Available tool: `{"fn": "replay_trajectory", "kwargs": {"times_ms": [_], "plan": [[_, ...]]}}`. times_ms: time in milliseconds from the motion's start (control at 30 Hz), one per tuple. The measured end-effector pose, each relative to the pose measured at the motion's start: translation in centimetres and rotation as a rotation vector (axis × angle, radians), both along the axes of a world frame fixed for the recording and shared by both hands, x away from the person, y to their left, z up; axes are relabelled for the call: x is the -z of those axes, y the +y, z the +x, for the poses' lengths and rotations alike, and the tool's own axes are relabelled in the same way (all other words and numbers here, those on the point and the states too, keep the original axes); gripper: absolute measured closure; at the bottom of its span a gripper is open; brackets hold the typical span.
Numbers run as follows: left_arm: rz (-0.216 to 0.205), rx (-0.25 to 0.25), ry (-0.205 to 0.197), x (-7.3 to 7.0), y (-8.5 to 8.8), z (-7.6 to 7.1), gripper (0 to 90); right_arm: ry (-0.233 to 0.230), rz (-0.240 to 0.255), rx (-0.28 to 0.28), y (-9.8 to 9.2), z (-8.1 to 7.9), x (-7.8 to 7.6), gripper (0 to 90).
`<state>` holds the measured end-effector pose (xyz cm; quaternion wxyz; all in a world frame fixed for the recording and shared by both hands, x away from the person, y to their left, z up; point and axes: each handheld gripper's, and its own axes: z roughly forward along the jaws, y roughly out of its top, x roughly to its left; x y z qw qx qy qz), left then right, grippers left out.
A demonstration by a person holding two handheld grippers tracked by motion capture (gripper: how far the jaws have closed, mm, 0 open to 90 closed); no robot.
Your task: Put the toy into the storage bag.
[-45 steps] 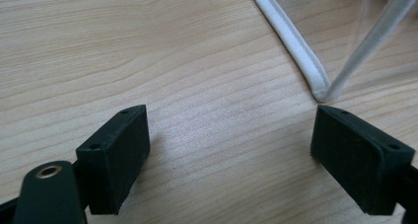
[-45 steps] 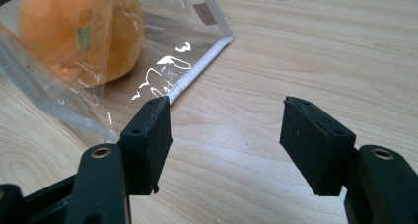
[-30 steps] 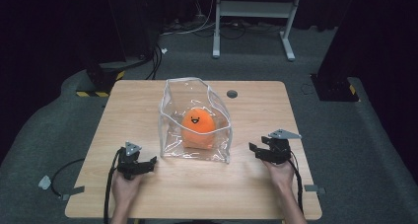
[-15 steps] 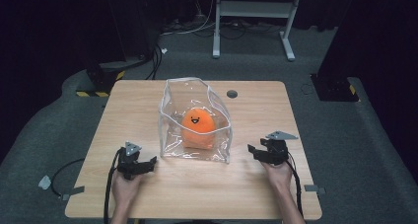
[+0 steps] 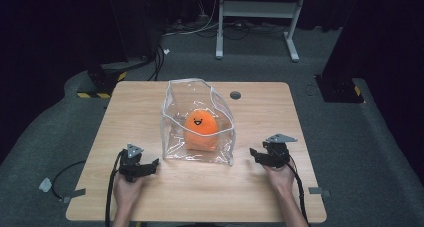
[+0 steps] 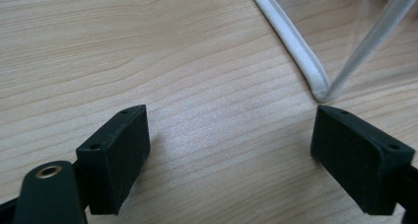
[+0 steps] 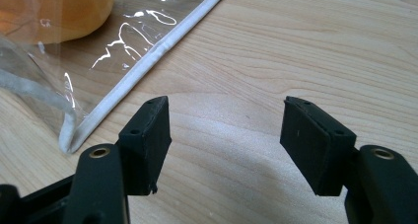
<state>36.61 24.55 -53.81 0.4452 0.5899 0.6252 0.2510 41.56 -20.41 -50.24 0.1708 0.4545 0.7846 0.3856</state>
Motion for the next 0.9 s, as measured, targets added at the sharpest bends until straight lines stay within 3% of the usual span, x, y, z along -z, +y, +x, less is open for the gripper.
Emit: {"fn": "replay_trajectory", "kwargs": {"times_ms": [467,900], "plan": [[0.0,0.0,0.0,0.0,0.0,0.0,15.1,0.002,-0.024,0.009,0.45,0.21,0.57,35.4],[0.0,0.0,0.0,0.0,0.0,0.0,15.1,0.008,-0.017,0.024,0.71,0.53,1.01,35.4]]}}
